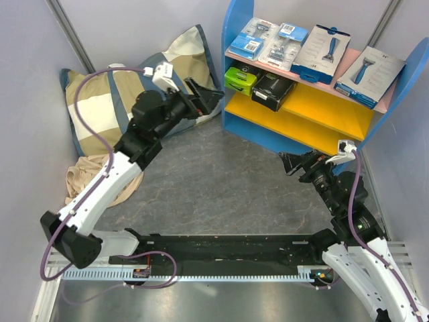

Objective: Place and organize the shaving razors onto the shelf

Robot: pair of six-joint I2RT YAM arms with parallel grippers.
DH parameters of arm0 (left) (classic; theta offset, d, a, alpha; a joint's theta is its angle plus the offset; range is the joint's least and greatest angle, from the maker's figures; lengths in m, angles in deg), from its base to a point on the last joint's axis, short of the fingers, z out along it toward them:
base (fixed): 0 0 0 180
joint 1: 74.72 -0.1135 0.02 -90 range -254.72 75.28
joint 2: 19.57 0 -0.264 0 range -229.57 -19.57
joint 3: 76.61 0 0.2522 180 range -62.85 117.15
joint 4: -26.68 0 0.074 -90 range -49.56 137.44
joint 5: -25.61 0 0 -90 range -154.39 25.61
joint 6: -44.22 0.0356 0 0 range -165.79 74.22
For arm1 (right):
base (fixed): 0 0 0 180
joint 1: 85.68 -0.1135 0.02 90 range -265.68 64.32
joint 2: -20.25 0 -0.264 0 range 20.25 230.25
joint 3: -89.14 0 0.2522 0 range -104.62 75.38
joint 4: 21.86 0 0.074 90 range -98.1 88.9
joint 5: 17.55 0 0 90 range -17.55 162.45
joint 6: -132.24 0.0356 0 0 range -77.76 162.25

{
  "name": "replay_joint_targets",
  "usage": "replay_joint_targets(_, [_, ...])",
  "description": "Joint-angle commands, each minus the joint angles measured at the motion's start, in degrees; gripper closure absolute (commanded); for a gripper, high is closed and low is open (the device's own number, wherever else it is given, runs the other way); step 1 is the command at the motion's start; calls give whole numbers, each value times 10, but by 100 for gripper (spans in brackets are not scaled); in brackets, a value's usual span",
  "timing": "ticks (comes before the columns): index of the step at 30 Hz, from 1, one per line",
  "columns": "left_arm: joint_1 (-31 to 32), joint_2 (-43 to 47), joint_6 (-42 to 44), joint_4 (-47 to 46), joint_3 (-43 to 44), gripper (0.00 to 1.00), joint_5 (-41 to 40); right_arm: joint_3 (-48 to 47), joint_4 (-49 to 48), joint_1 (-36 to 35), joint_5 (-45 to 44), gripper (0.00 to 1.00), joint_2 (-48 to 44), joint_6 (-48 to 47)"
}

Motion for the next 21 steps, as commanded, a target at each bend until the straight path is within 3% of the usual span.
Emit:
replay_joint_targets(1, [-38, 55, 65, 93, -21, 0, 1, -2, -48, 1, 23, 2, 30, -7])
replay_joint_targets(7, [-79, 98, 70, 143, -61, 0, 18, 9, -75, 1, 46, 2, 65, -8])
replay_joint_targets(21, [-105, 83, 120, 112, -209, 0, 56, 65, -133, 1, 44, 2, 150, -27])
